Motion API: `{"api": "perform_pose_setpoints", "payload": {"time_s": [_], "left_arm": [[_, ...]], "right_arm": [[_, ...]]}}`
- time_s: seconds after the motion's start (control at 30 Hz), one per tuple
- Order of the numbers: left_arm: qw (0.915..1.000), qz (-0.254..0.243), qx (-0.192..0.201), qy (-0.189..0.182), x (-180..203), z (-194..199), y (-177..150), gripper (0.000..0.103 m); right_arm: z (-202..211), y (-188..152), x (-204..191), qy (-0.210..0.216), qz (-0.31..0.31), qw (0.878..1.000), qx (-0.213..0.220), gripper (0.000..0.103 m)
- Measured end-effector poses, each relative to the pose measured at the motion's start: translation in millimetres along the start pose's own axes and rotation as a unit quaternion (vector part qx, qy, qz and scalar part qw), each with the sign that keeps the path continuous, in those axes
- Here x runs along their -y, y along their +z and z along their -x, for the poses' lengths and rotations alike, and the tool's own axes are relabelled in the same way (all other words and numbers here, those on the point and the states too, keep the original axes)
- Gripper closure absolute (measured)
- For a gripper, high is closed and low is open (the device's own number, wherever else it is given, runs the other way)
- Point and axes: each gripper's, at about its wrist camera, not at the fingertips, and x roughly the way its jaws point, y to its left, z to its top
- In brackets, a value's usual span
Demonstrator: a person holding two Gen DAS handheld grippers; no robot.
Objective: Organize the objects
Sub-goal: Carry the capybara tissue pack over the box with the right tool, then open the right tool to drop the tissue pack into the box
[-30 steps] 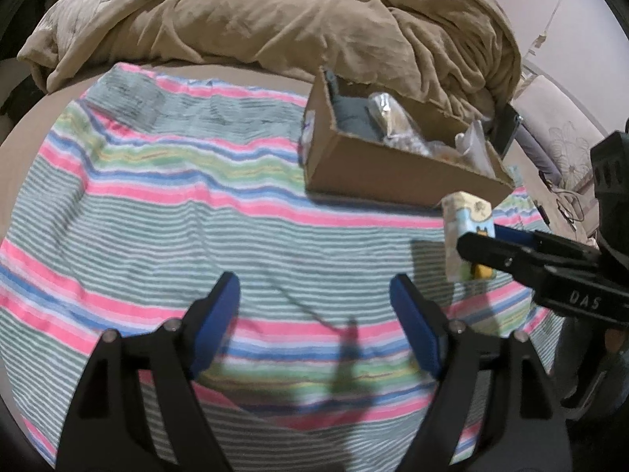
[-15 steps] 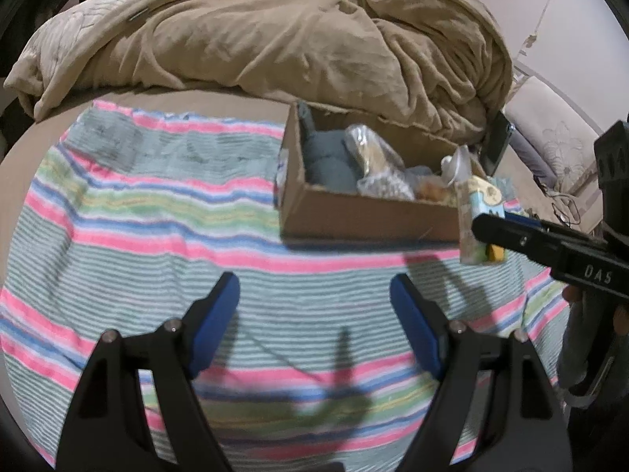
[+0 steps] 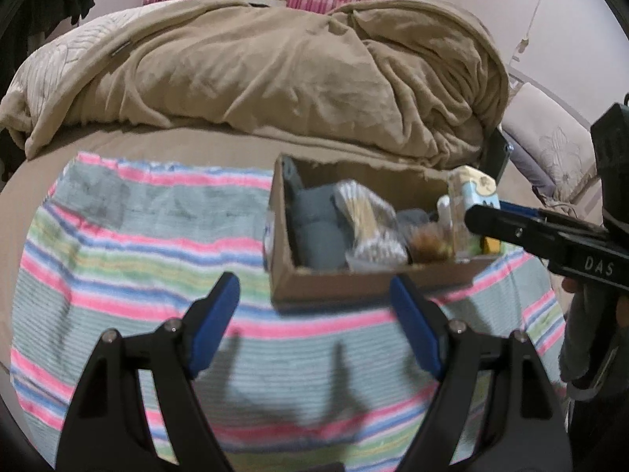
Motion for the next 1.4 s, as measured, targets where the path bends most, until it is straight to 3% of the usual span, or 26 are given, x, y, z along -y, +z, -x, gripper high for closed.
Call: {"api": "perform_pose_setpoints", "payload": {"time_s": [0.47,0.8,1.1,1.4], "left_arm": [[0.9995,0.017,0.008,0.027,-17,-25,23,0.023],[0.9996,0.024,-0.001,0.015,-15,-47,29,0.023],[0.9996,0.025,0.001,0.014,-14,-43,29,0.023],[0.9997,0.02,0.008,0.011,-5,-18,25,0.023]], "right_arm": [[-54,23,35,0.009,-0.009,1.0,-0.023,0.049],[-82,20,53,-0.002,-0.028,0.999,-0.042,0.051],[-71,20,50,-0.009,-0.027,0.999,-0.032,0.05],[-41,14,34,-0.016,-0.019,1.0,-0.014,0.036]]}}
